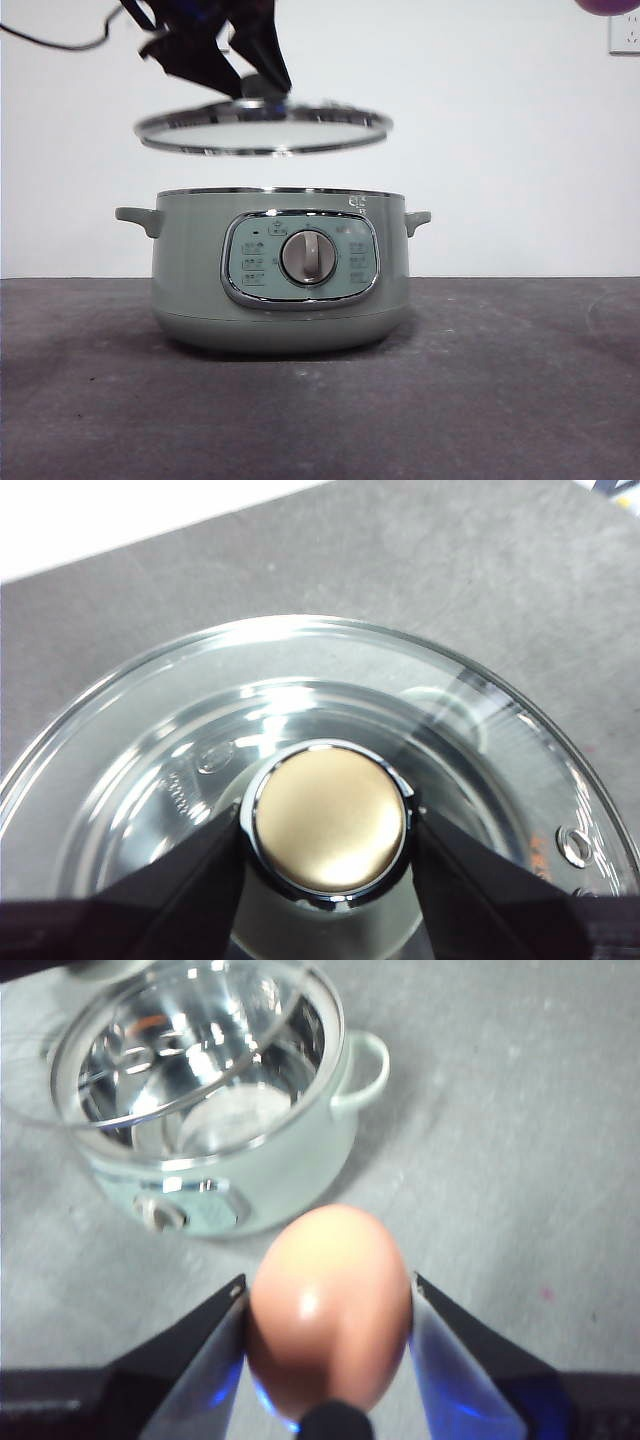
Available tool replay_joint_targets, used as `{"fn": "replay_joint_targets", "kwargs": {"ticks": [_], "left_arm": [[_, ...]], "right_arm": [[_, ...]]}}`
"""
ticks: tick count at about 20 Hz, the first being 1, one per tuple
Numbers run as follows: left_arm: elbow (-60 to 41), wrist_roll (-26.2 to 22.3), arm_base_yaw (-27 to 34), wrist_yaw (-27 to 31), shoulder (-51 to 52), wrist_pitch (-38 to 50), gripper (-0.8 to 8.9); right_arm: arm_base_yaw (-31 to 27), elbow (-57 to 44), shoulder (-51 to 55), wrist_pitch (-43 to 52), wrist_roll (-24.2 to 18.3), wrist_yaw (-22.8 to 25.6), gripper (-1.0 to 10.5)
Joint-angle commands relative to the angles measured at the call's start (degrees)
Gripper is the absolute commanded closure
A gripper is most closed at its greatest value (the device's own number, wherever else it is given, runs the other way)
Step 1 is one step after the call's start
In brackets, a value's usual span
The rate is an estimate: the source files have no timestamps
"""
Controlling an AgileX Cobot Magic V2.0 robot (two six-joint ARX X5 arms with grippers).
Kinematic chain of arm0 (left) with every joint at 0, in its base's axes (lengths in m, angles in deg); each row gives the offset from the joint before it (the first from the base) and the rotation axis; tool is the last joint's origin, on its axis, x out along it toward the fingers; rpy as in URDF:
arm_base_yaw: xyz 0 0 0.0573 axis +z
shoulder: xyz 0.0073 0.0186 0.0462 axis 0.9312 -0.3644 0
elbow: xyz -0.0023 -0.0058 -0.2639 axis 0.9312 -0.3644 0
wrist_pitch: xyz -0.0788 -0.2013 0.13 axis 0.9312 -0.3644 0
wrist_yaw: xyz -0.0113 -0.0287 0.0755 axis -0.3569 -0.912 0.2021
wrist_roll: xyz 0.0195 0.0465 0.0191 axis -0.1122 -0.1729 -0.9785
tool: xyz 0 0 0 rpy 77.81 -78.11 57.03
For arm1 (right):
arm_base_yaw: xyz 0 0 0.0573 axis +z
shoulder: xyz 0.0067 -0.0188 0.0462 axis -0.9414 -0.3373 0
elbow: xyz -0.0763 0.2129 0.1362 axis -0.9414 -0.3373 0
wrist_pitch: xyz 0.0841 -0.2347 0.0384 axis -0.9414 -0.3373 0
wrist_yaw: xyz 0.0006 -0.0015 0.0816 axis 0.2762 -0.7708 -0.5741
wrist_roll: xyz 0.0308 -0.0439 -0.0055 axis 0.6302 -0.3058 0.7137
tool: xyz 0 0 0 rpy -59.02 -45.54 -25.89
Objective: Pick up the egg,open the lid,put the egg in the pot,close the lid
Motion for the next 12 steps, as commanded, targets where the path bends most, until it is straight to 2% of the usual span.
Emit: {"fn": "replay_joint_targets", "kwargs": {"ticks": [1,3,6,8,12], "left_arm": [[1.33,-0.22,0.13,-0.07,5.09,-0.70,8.22],[1.33,-0.24,0.42,0.02,9.73,-4.15,8.22],[1.33,-0.46,0.42,0.87,16.94,-10.10,8.22],[1.33,-1.81,0.39,3.37,22.16,-15.23,8.22],[1.33,-1.86,0.39,4.52,30.36,-23.34,8.22]], "right_arm": [[0.13,-0.07,-1.66,3.32,0.37,-1.07,9.6],[0.20,-0.07,-4.37,6.67,0.96,-4.74,9.6],[1.33,0.20,-9.66,11.76,1.44,-4.92,9.6],[2.93,1.27,-14.40,15.06,1.44,-6.08,9.6],[7.23,8.61,-26.25,18.18,1.40,-5.95,9.6]]}}
